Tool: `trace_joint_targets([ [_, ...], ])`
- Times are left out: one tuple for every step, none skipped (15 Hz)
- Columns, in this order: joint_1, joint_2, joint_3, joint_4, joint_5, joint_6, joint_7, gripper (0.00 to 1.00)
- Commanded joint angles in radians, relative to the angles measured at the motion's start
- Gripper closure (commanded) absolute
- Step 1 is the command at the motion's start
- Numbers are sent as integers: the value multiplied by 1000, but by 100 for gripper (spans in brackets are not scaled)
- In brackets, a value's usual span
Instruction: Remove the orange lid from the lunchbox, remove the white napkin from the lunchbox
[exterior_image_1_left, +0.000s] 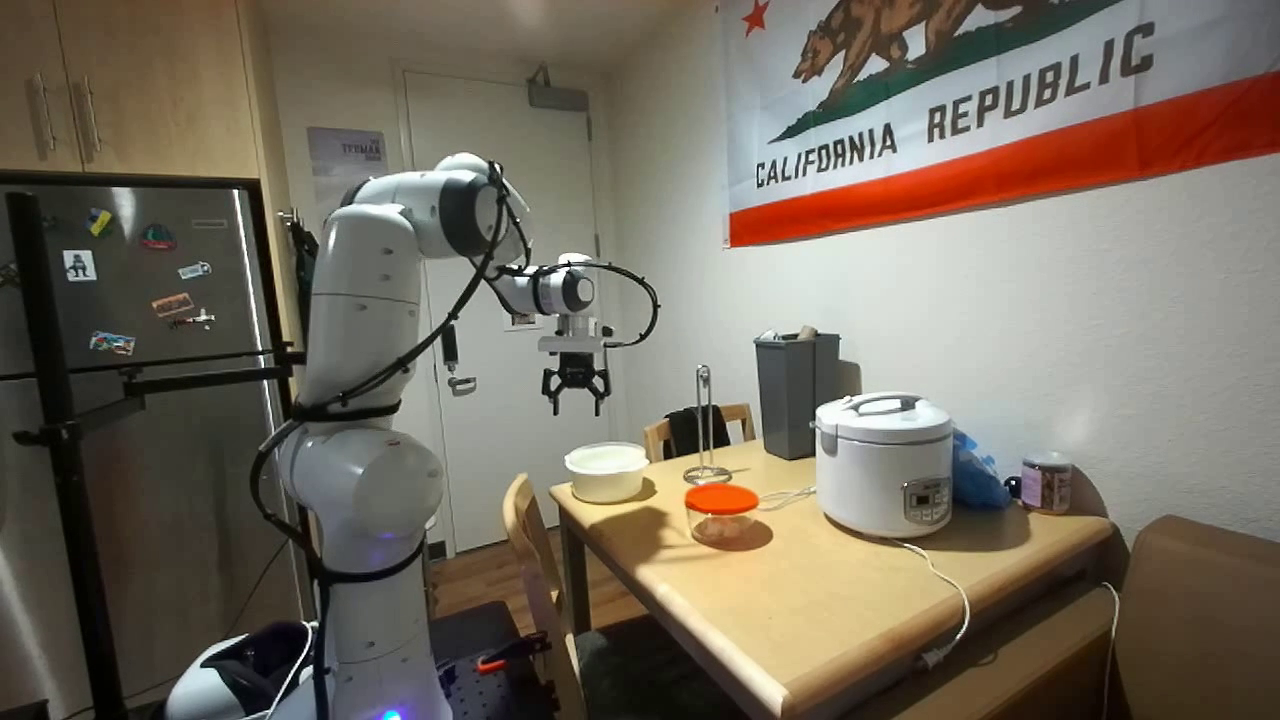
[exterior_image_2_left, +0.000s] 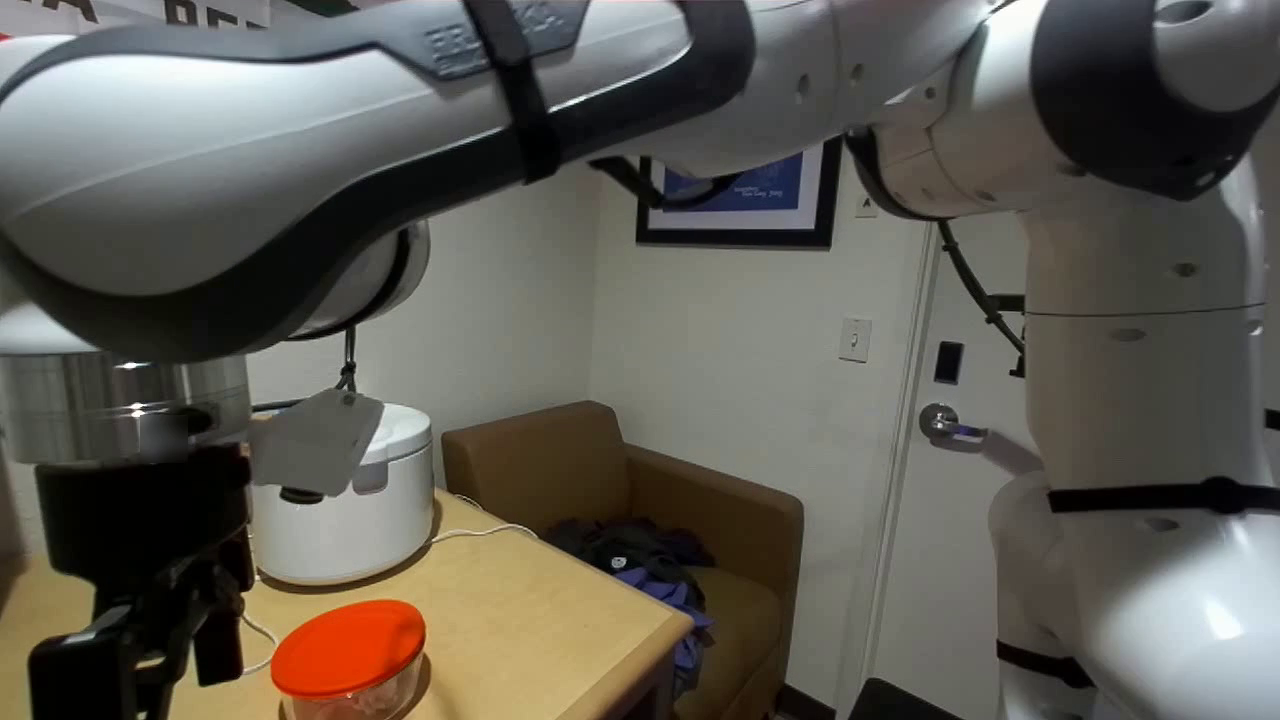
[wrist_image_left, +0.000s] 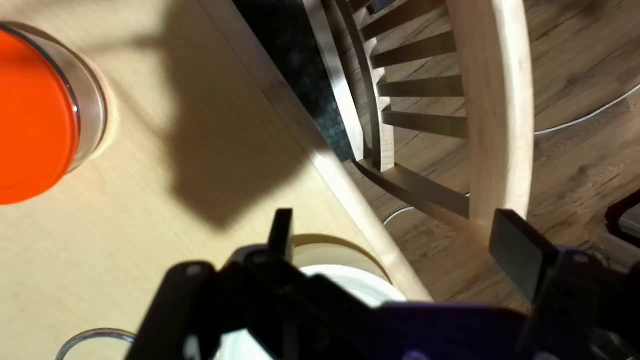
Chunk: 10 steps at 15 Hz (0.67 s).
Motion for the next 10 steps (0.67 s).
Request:
trace_joint_targets([
  [23, 156, -15, 180, -77, -18, 73, 0],
  [28, 183, -17, 216, -93, -31, 64, 0],
  [30, 195, -16, 238, -103, -41, 34, 0],
  [12, 157, -13, 164, -73, -3, 32, 0],
  [17, 179, -15, 192, -80, -4, 30, 0],
  [20, 191, -15, 207, -83, -5, 30, 0],
  [23, 198, -15, 216, -84, -6, 30, 0],
  [25, 198, -15, 219, -84, -7, 30, 0],
  [14, 191, -14, 209, -58, 7, 35, 0],
  [11, 202, -17, 219, -33, 17, 68, 0],
])
